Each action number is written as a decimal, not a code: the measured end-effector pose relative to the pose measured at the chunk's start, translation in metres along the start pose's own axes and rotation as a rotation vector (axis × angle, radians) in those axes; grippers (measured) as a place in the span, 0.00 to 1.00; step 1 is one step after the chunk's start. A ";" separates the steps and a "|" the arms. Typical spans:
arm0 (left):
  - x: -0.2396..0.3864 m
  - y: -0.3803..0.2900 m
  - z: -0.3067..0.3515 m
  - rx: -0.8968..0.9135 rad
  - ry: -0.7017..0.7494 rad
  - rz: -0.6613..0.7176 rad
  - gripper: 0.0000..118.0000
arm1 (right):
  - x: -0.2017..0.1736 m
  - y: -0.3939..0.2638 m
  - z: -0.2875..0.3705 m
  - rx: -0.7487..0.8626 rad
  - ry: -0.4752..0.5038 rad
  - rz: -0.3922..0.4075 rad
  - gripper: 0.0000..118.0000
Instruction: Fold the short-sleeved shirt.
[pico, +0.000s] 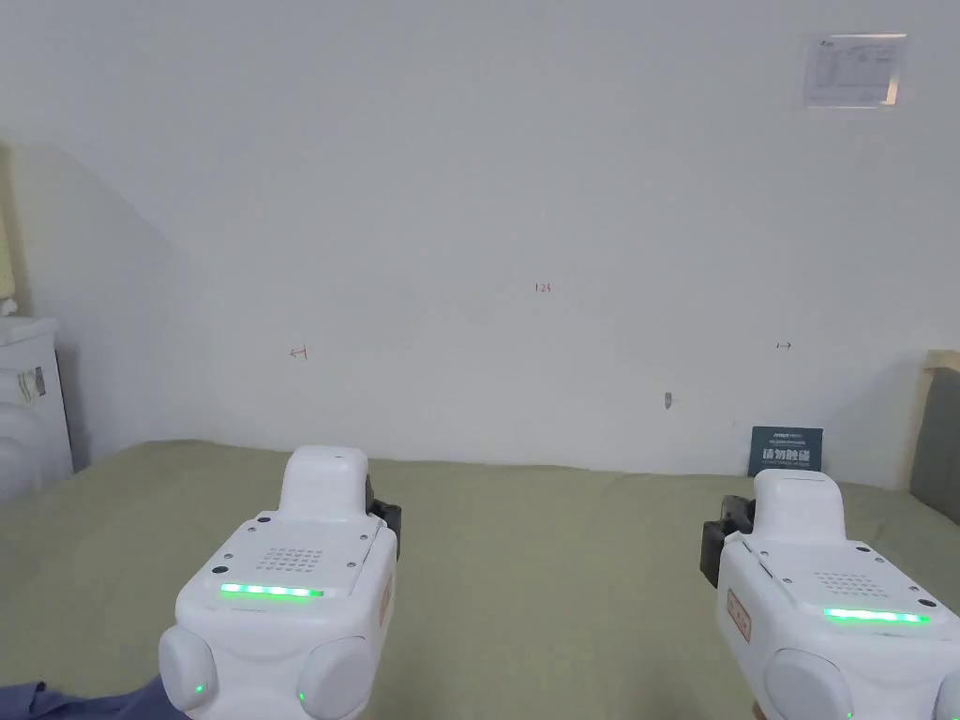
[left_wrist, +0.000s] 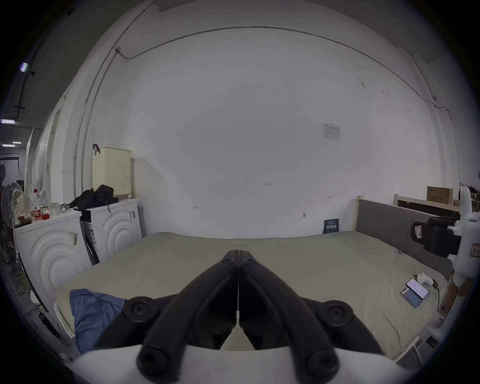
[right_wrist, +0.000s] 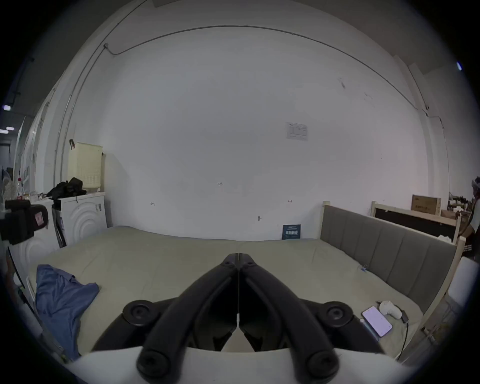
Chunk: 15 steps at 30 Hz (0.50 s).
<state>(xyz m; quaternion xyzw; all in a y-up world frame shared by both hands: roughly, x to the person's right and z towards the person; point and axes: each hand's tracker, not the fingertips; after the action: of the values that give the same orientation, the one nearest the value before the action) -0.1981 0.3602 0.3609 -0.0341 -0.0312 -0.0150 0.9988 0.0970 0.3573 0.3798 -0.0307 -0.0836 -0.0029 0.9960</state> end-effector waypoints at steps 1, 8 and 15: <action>0.001 -0.002 0.000 -0.002 0.001 -0.001 0.00 | 0.000 0.000 0.000 0.005 -0.013 0.016 0.00; -0.022 -0.008 0.004 -0.030 0.026 0.005 0.00 | -0.010 0.001 -0.008 -0.009 -0.012 0.024 0.00; -0.107 -0.017 0.030 -0.078 0.206 0.001 0.01 | -0.077 -0.014 -0.022 -0.038 0.159 0.073 0.00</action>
<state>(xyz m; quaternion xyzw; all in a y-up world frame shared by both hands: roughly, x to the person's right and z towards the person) -0.3075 0.3485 0.3853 -0.0715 0.0725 -0.0194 0.9946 0.0240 0.3421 0.3465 -0.0522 -0.0029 0.0292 0.9982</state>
